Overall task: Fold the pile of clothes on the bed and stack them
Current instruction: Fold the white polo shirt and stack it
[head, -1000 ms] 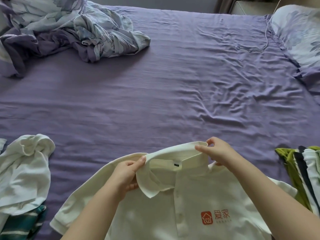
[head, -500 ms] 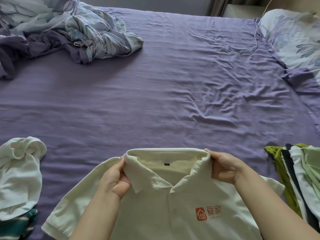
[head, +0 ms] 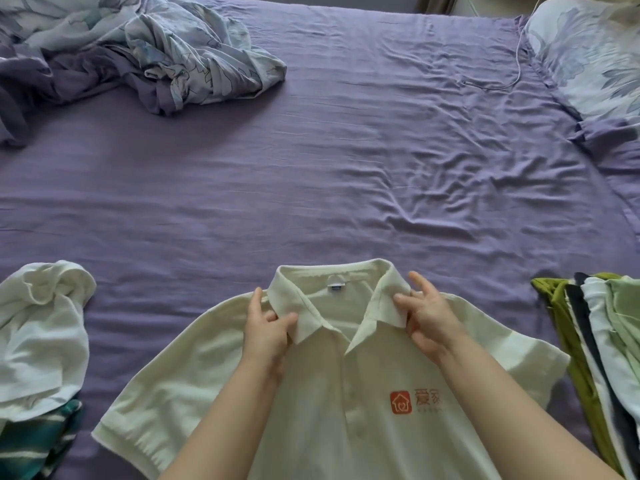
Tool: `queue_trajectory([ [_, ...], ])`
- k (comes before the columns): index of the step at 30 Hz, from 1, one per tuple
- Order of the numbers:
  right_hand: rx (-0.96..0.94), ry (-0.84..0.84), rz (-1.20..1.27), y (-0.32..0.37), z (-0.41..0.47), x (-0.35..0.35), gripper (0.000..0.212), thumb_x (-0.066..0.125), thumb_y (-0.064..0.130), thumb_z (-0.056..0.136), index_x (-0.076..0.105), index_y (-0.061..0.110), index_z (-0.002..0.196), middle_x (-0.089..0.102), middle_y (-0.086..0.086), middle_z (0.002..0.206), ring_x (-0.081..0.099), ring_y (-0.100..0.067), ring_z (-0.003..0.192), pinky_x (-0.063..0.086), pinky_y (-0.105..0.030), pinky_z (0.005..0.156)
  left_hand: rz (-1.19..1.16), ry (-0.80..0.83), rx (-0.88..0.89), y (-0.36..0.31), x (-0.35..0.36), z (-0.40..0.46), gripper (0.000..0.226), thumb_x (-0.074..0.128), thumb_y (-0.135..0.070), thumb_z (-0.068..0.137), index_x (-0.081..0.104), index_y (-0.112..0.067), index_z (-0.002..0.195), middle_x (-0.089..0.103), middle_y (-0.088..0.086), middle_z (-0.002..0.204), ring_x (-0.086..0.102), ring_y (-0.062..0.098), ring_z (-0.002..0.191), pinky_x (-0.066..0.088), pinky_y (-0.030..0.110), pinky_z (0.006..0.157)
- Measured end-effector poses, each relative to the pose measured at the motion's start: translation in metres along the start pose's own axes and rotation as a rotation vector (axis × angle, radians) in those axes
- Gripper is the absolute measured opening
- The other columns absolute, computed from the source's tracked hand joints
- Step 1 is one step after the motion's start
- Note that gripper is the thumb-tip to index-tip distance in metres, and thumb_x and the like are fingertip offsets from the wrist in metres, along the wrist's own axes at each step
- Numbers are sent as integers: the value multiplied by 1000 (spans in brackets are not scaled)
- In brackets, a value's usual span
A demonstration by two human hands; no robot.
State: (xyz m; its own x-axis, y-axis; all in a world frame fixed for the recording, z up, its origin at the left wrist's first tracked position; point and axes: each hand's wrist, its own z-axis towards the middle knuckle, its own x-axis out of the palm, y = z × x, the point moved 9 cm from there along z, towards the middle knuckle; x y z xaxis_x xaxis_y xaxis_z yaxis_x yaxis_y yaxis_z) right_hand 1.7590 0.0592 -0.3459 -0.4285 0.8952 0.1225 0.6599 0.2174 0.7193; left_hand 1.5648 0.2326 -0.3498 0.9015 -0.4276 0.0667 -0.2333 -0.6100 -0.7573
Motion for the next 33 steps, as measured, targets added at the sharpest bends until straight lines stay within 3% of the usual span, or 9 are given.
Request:
queue_trajectory([
  [2,-19,-18,42,-7,-4,-4,79,52,-12,89,17,19,152,62,-1,98,65,-16,85,56,-31,69,71,35,34,-1,4,-4,84,52,16,82,25,-30,147,65,6,94,62,14,70,51,29,61],
  [5,-56,-34,-72,-32,-26,-13,83,61,-5,86,18,24,151,61,-4,120,65,-22,102,53,-41,88,234,19,116,8,-4,-30,85,64,5,81,23,-31,146,63,1,103,64,12,85,52,30,74],
  [9,-55,-116,-107,-80,-80,-53,57,59,-9,86,41,8,138,64,-3,104,64,-10,85,54,-17,65,356,-141,101,48,-52,-86,71,66,-3,85,31,-16,146,56,-2,102,58,7,87,44,26,79],
  [14,45,-144,-159,-151,-173,-114,39,55,-14,86,51,0,122,64,-11,92,66,-2,65,54,-12,63,638,-303,121,99,-118,-175,40,71,-9,80,57,-10,117,53,4,108,55,14,89,40,23,82],
  [18,-14,-275,-548,-171,-234,-158,34,60,-7,86,56,-2,120,62,-19,107,62,-22,91,51,-24,79,702,-425,15,136,-158,-233,46,75,-15,76,53,-5,116,50,6,107,49,27,106,42,39,93],
  [20,-75,-358,-815,-172,-258,-175,41,66,1,84,56,1,124,52,-18,122,54,-31,109,43,-35,95,644,-440,-49,151,-171,-253,54,74,-19,78,49,-5,124,48,5,111,52,25,102,45,38,92],
  [22,-80,-401,-827,-180,-274,-188,53,70,7,81,50,5,130,44,-16,130,47,-30,116,39,-39,101,600,-376,-124,166,-173,-264,54,73,-23,81,49,-6,126,56,7,116,57,24,101,47,37,91],
  [28,40,-386,-617,-207,-289,-211,77,76,11,78,33,2,142,50,-20,129,54,-27,107,44,-38,96,387,-63,-341,202,-154,-294,32,69,-12,86,62,2,113,69,19,107,67,33,96,53,40,81],
  [33,139,-223,-512,-232,-297,-228,14,72,14,81,67,6,92,72,-10,91,63,-16,69,48,-28,56,439,-169,-186,179,-183,-304,24,76,-17,79,63,-5,95,67,5,84,62,20,73,48,24,54],
])
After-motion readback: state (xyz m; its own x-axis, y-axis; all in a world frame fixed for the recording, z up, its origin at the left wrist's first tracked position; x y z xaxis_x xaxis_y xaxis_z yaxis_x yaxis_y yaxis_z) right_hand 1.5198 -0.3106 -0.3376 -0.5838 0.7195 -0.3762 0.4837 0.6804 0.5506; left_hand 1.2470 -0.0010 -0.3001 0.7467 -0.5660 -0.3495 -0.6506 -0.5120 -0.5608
